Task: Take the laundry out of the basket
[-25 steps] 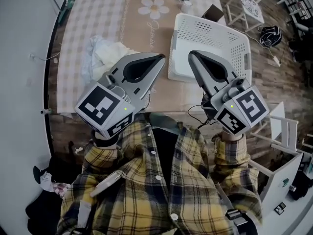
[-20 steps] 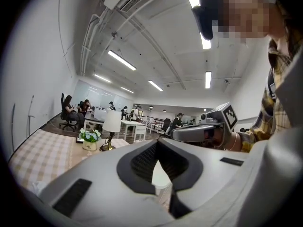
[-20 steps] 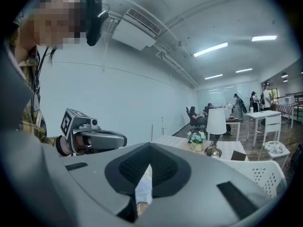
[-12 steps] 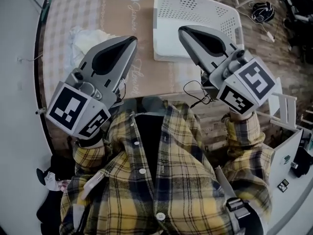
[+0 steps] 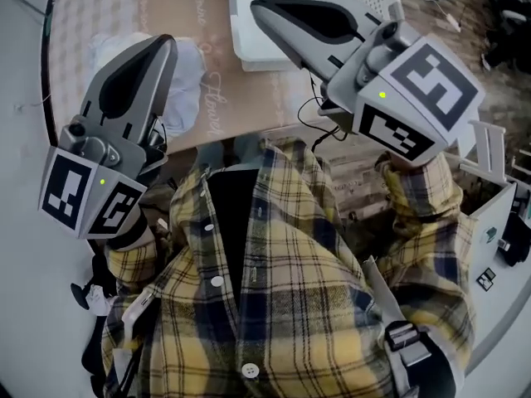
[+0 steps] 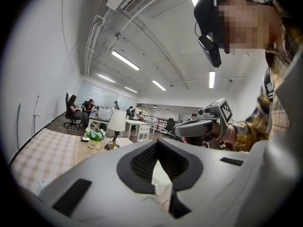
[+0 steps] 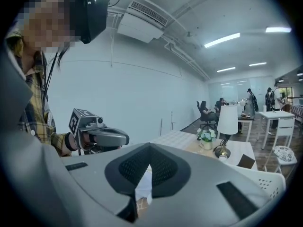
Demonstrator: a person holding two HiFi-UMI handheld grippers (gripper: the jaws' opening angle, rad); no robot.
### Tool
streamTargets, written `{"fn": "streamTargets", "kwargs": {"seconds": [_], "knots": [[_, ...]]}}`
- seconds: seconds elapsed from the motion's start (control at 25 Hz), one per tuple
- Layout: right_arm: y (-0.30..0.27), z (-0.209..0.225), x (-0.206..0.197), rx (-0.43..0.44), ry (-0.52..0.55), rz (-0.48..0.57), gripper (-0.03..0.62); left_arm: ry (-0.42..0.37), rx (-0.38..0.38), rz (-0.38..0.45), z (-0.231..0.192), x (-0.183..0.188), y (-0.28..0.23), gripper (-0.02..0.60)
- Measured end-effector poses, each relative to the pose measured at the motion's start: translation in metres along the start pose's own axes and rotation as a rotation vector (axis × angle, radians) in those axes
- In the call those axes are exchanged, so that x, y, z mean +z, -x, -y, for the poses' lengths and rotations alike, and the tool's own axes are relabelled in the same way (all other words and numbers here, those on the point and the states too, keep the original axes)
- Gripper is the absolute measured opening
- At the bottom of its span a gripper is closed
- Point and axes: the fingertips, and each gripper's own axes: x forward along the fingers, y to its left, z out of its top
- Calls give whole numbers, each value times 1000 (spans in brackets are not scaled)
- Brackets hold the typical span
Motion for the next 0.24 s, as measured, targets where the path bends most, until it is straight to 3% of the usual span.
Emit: {"fn": "streamTargets", "kwargs": {"seconds": [0.24], "knots": [[-2,-16,20,8,40,27,8,-27,-5,18,2,14,8,14]]}}
